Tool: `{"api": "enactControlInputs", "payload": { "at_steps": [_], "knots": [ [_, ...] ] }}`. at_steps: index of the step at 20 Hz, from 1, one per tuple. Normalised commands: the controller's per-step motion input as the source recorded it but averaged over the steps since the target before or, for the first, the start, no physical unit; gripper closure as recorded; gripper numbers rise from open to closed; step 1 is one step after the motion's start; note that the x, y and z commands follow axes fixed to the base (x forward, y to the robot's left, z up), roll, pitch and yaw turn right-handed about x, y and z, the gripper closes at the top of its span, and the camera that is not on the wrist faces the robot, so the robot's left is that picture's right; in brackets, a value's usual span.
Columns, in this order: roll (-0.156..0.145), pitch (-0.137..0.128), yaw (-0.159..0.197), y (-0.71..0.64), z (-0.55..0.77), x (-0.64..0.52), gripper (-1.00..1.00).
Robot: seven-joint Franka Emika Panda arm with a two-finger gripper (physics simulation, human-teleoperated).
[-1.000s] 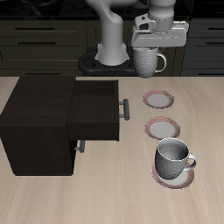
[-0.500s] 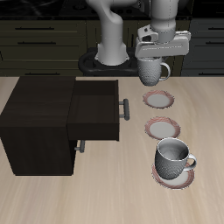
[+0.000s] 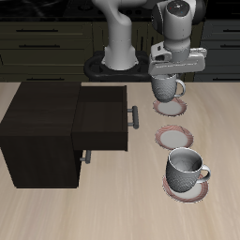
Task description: Place the porcelain mug that is in the drawer onto the nearest plate relative to the robot
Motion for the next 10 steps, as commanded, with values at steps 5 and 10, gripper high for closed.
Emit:
{"api": "enactControlInputs", "payload": {
  "at_steps": [5,10],
  "knots": [
    [0.025,0.05,0.011,0.15,-0.29,0.04,1.0],
    [0.016,0.052,-0.006,0.08,-0.23,0.06,1.0]
  ]
}}
